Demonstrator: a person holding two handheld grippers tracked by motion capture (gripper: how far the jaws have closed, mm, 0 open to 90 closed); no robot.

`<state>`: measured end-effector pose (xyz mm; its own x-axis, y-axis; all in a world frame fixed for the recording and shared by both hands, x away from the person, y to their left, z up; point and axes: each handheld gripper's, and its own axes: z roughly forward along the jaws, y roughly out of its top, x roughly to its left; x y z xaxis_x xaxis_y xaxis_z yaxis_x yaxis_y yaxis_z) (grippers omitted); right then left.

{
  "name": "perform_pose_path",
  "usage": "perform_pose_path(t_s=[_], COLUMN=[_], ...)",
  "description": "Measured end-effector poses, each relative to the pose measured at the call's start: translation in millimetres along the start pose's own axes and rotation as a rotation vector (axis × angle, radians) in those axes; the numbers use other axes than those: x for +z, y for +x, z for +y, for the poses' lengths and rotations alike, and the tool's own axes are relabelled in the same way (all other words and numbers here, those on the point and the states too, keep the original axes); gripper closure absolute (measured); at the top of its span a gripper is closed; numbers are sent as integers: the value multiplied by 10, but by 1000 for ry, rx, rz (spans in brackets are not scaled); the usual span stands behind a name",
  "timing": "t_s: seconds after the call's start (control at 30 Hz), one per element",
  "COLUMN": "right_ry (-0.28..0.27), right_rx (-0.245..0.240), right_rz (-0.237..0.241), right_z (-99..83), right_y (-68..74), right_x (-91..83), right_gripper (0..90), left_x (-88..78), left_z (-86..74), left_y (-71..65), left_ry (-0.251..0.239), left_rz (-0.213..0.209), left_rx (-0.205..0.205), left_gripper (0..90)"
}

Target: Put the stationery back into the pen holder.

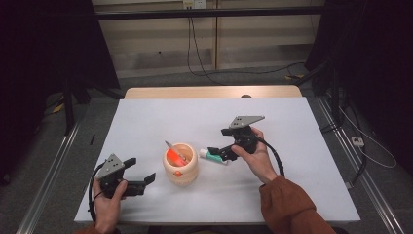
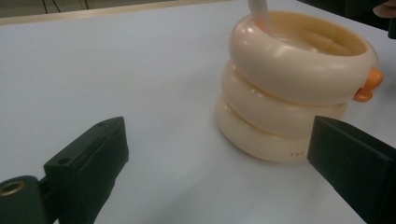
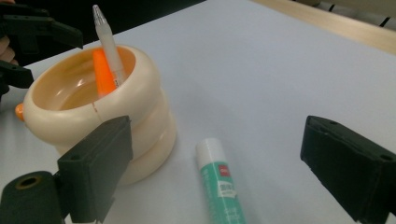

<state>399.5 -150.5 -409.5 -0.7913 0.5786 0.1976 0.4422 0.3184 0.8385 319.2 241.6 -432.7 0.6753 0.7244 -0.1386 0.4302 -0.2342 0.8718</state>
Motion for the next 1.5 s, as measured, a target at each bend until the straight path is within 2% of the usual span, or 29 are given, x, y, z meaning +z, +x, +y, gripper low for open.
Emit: perform_pose_path(t_s=[0.17,0.27,0.43,0.6,0.77,0.9,1.03,1.17,1.23,1.4,1.5], right_ry=[44,79,114,171,267,321,414,484,503,536,564], right_rx=[-6,-4,-21,-9,10,-9,-25,-39,-51,-73,-92], right_rz=[-29,-22,-66,-52,17,33,41,38,19,39,36], right_z=[-3,2,60,132,148,184,192,139,130,167,202], right_y=[-38,-65,-100,-157,-187,-164,-146,-152,-147,-148,-146], right_x=[37,88,159,225,328,416,503,576,595,591,614], right_gripper=[91,94,88,115,149,164,167,170,200,250,270], left_x=[0,0,0,1,2,1,-3,4,9,6,7], left_z=[1,2,0,-1,1,0,0,-2,0,-1,0], left_y=[0,-1,-1,1,0,1,2,0,-3,1,-2], left_ry=[0,1,0,1,2,1,-1,5,5,6,5], left_rz=[2,3,3,2,1,1,0,0,-3,4,3], left_rx=[0,1,0,0,1,1,1,5,6,4,6], left_gripper=[51,50,50,50,50,50,50,50,50,50,50])
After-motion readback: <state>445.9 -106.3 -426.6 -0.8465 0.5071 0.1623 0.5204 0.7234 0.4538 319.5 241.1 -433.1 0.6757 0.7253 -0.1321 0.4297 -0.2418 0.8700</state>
